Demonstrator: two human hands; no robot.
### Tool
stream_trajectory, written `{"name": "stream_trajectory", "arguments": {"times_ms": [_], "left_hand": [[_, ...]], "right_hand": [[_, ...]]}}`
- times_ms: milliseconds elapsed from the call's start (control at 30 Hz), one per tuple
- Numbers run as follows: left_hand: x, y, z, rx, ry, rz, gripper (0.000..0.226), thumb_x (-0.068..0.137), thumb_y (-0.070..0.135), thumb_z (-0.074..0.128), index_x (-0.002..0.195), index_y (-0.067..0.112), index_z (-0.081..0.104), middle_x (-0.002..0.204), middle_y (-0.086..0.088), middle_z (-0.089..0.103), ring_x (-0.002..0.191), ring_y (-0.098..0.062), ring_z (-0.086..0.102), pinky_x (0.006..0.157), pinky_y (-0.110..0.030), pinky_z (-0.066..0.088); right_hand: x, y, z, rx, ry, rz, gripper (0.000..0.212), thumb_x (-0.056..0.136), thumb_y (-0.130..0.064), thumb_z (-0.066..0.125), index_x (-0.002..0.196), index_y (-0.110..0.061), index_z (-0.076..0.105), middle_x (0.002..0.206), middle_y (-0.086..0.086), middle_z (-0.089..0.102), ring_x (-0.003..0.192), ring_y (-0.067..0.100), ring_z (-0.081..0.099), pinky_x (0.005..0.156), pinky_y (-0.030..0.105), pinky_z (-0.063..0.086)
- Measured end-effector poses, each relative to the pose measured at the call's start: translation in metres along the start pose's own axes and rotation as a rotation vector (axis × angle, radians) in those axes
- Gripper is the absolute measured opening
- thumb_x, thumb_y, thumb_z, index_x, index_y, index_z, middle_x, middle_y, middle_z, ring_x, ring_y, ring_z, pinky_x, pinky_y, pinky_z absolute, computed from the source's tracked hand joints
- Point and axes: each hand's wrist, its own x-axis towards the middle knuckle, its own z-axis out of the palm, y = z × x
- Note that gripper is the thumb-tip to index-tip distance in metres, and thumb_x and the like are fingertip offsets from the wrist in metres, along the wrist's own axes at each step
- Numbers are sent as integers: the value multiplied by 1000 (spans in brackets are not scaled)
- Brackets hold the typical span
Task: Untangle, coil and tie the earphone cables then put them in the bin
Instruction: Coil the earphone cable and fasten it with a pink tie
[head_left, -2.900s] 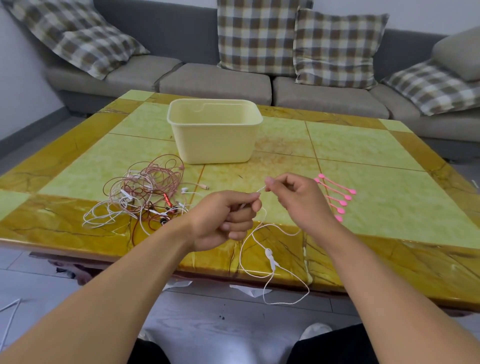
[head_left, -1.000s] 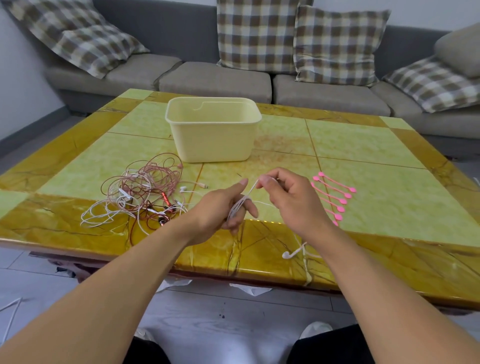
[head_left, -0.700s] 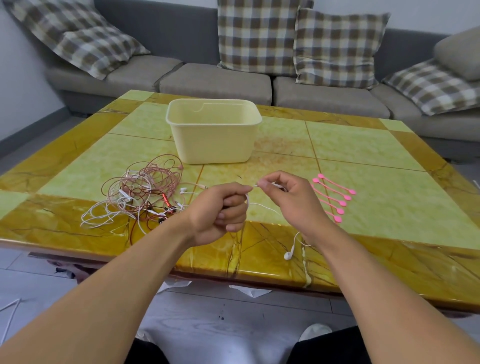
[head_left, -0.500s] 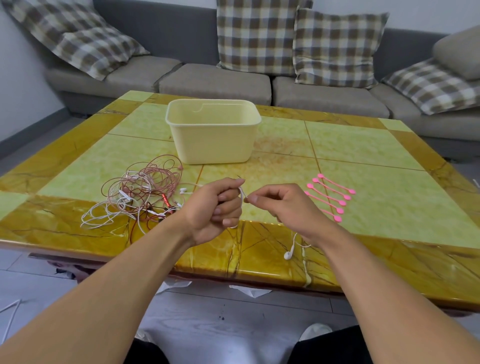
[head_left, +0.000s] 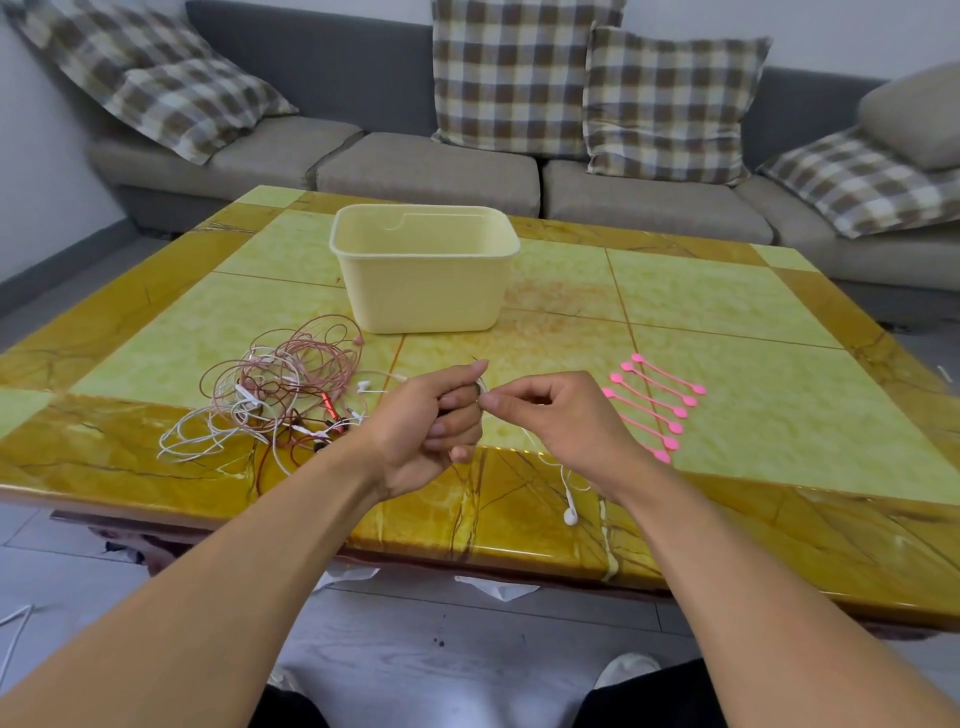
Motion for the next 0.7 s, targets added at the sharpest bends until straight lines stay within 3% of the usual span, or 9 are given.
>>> {"name": "stream_trajectory", "arguments": {"times_ms": [67,167,333,400,500,567,633,700], "left_hand": [[0,0,0,-33,-33,-23,55,102,37,46,51,20,32,38,4,19,34,-10,18,41,-24,33],[0,2,0,-81,-38,-44,54,105,35,39,54,17,37,41,3,23,35,-11,21,44,-25,37],[4,-1,9,-70,245,-5,39,102,29,55,68,12,54,47,3,36,33,-6,30,37,-18,39],[4,-2,10,-74,282,5,35,101,29,57,71,11,56,48,4,37,33,-5,29,35,-16,35],[1,-1,10,-86,251,3,34,102,29,56,74,11,57,48,4,37,34,-5,27,35,-16,31],[0,-1,10,-99,236,22,31,102,29,55,80,9,63,47,3,38,36,-5,27,36,-16,31],[1,-1,9,-146,235,53,28,102,28,55,92,5,68,50,3,40,37,-5,30,37,-16,34],[3,0,7,-222,224,84,27,103,25,53,102,3,69,56,3,49,39,-4,38,41,-16,43]], "right_hand": [[0,0,0,25,-24,40,19,90,-27,75,98,-10,78,63,-8,59,41,0,41,46,9,32],[2,1,-1,73,-67,66,15,95,-18,69,99,-3,72,50,-19,51,39,-1,44,43,10,34],[6,5,2,44,2,49,10,96,-21,69,90,-14,73,48,-19,45,39,0,42,44,9,33],[8,8,3,30,11,54,10,95,-22,70,90,-14,74,48,-19,45,40,-1,42,45,9,33],[9,10,3,-5,31,43,11,92,-29,74,89,-20,77,59,-12,57,50,2,49,55,12,38],[10,10,2,-51,71,28,7,89,-35,76,87,-28,79,79,-4,74,71,8,67,71,19,49],[10,12,3,-82,86,5,7,89,-35,76,92,-30,80,90,-10,78,86,-2,71,76,11,49],[10,12,7,-119,60,-10,15,92,-34,74,103,-26,80,96,-16,78,87,-11,68,73,6,45]]}}
